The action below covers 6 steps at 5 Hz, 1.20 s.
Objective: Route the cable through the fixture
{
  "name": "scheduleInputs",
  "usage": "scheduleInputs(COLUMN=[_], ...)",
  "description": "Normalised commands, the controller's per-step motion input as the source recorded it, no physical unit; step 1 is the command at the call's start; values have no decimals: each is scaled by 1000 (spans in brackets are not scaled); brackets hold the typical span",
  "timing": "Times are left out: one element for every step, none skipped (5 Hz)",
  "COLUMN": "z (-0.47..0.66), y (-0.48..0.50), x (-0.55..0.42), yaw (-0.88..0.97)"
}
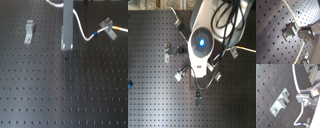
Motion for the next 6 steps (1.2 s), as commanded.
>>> scheduleInputs(z=[546,4,82,230,7,211], y=[277,0,31,-13,64,247], x=[-267,-11,-333,-361,-8,-81], yaw=[0,0,-231,-326,0,174])
